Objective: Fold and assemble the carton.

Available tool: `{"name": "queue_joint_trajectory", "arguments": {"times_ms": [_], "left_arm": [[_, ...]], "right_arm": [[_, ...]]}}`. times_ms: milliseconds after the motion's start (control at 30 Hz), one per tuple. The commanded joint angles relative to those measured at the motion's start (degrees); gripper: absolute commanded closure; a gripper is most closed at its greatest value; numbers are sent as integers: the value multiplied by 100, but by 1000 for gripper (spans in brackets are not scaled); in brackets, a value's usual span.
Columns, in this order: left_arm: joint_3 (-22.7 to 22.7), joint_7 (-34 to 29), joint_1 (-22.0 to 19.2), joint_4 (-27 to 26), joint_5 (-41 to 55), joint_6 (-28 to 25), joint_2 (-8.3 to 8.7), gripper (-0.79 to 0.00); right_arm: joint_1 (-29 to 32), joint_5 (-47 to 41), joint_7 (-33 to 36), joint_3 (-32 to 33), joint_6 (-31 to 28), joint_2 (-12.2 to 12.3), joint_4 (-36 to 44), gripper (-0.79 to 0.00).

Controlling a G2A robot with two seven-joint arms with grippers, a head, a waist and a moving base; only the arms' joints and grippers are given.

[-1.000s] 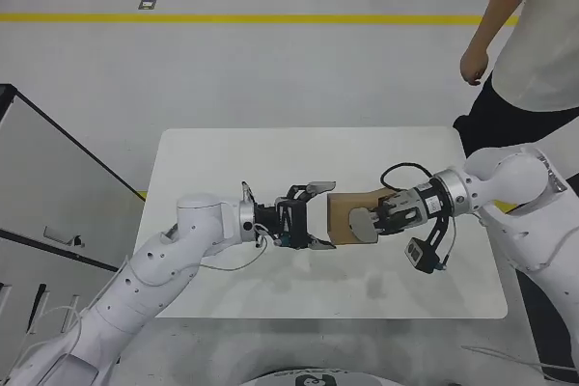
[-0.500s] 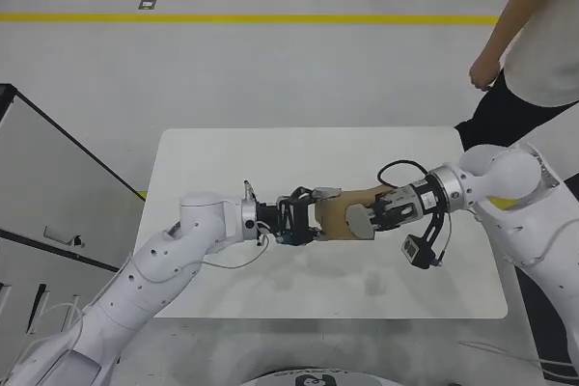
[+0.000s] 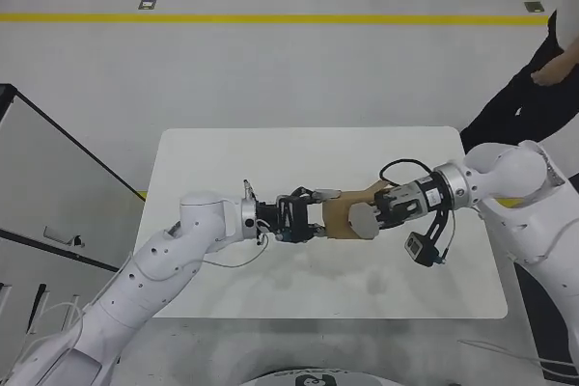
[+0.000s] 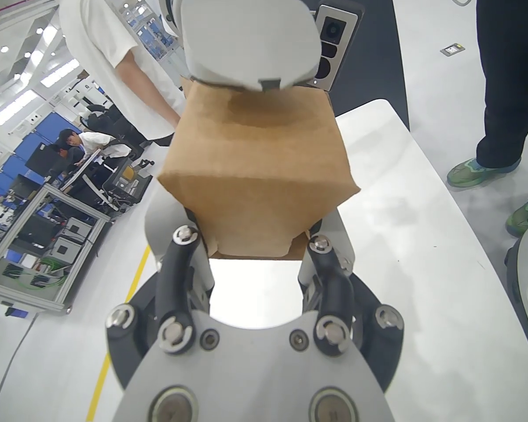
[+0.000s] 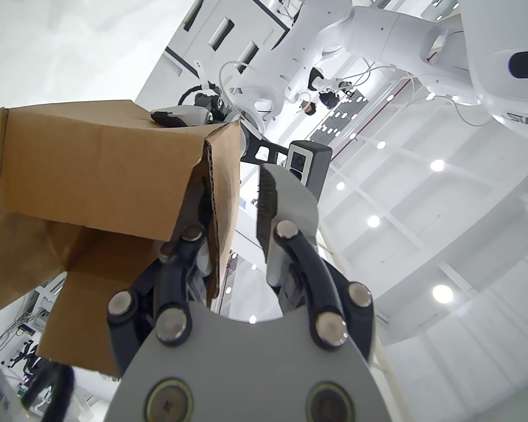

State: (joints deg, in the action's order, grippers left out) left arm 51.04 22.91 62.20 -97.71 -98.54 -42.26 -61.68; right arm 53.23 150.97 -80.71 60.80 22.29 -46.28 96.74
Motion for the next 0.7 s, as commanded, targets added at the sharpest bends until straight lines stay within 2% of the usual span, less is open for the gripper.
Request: {"name": "queue_joint_trajectory", "arguments": {"times_ms": [0,133,200,233,267,333,367,400,433,467,667], "left_arm": [[14,4,-4,17,8,-4,1,-326],[70,70,-2,53,33,-31,13,-302],[100,164,7,76,72,-49,19,-268],[112,228,11,93,95,-62,21,-240],[127,293,13,114,118,-69,24,-225],[145,414,10,161,126,-97,30,-160],[151,477,11,182,140,-109,32,-120],[152,575,6,195,155,-119,32,-80],[154,667,7,234,170,-124,33,-12],[152,739,-1,263,163,-138,35,0],[51,1578,-61,463,222,-211,18,0]], "right_arm": [[28,-50,-6,61,-2,13,12,-776],[104,-150,-56,265,-7,60,24,-748],[169,-236,-108,414,7,94,20,-693],[207,-299,-125,506,3,114,14,-628],[248,-375,-128,613,0,135,18,-477],[355,-540,-134,841,-6,183,28,-246],[415,-620,-137,958,-9,207,44,-99],[484,-731,-115,1085,13,229,45,0],[561,-832,-94,1215,34,252,49,0],[644,-939,-85,1340,43,274,69,0],[1164,-1416,6,2027,134,378,169,0]]}}
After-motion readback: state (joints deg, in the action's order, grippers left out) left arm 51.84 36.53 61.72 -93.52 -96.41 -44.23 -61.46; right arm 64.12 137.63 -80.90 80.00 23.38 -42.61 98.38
